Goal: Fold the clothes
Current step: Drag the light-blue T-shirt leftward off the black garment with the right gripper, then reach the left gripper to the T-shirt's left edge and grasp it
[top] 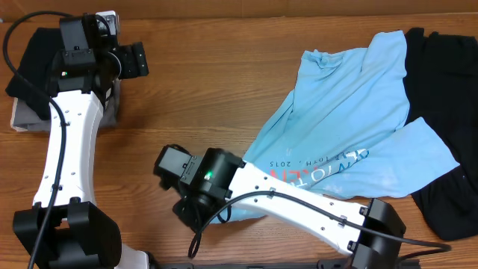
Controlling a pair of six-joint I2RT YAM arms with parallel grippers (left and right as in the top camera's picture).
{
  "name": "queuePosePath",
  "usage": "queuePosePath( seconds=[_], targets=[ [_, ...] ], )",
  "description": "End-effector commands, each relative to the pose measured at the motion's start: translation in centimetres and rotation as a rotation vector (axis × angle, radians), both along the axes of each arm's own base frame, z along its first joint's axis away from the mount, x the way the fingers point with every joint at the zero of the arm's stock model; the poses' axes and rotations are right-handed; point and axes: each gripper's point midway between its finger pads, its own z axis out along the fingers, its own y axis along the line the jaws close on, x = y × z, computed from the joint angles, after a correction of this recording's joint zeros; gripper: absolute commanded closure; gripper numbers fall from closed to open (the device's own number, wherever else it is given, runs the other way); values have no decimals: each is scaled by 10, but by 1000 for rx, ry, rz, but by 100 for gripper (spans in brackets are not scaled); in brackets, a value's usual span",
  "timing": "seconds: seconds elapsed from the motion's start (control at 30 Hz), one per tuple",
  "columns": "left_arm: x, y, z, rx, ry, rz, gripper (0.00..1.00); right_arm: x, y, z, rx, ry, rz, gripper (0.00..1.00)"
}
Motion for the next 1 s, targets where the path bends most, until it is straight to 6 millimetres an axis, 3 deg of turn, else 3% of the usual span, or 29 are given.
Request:
queuePosePath(
  seconds=[0.0,0.07,0.27,0.47,0.63,0.77,0.9,0.97],
  targets=[
    [7,0,17,13,-50,-18,11,35,-29,38,7,-110,-200,96],
    [9,-6,19,-10,-65,-46,11,56,-59,48,-46,-155,-338,96],
    [22,-44,24,-88,-119,-178,12,122,-181,82,-187,-275,-818,96],
    [37,-106,-4,-103,-95,-302,12,168,-280,90,-242,-284,-1106,96],
    [48,-176,-40,-116,-80,-435,11,191,-359,92,-289,-317,-1314,96],
    [53,-240,-62,-120,-116,-547,11,198,-420,95,-266,-312,-1465,96],
    [57,-294,-74,-127,-192,-634,9,204,-452,98,-126,-284,-1489,96],
    [62,-311,-83,-150,-210,-645,7,203,-465,100,-105,-289,-1504,96]
  ],
)
